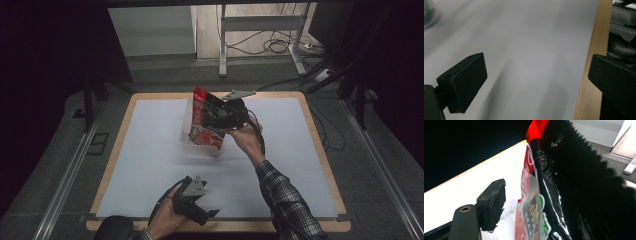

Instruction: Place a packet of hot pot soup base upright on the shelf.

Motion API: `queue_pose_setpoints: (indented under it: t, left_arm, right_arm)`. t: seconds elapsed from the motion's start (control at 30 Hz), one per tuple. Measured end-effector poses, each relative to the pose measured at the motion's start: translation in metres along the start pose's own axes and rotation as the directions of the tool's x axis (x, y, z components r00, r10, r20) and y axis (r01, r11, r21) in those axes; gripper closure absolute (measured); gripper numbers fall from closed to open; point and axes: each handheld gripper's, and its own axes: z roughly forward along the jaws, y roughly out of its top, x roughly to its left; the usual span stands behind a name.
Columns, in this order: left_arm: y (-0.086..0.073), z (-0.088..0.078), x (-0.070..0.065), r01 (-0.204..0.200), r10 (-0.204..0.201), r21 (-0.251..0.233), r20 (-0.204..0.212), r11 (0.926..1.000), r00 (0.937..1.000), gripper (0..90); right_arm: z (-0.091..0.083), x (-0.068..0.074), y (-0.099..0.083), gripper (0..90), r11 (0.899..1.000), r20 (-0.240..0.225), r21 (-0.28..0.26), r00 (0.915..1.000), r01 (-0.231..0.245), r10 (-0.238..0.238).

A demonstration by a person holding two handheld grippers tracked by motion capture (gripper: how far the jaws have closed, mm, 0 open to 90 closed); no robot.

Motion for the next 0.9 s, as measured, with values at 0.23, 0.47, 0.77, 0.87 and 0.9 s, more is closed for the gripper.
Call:
queue_pose_setpoints:
  t: [0.23,0.47,0.77,0.87,0.9]
  left_arm:
    - [-0.001,-0.002,0.004,0.029,-0.029,-0.036,0.007,0.9989,0.9996,1.3]
    - [-0.001,-0.003,0.003,0.023,-0.022,-0.047,0.009,0.9986,0.9997,0.7]
    - [0.000,-0.002,0.000,-0.009,0.009,-0.038,-0.008,0.9992,0.9999,0.7]
    - [0.000,-0.002,0.001,-0.009,0.008,-0.038,-0.013,0.9992,0.9999,0.6]
    - [0.000,-0.002,0.001,-0.010,0.009,-0.037,-0.014,0.9993,0.9999,0.6]
  right_arm:
    - [-0.003,0.002,0.003,17.4,1.000,-0.023,0.020,0.9997,0.013,-0.013]
    - [-0.006,0.005,0.004,12.9,0.999,-0.033,0.026,0.9988,0.036,-0.035]
    - [-0.011,0.010,0.002,9.8,0.995,-0.025,0.053,0.9967,0.079,-0.077]
    - [-0.013,0.011,0.001,9.1,0.995,-0.022,0.059,0.9963,0.084,-0.083]
    - [-0.013,0.011,0.000,8.9,0.995,-0.025,0.061,0.9962,0.085,-0.084]
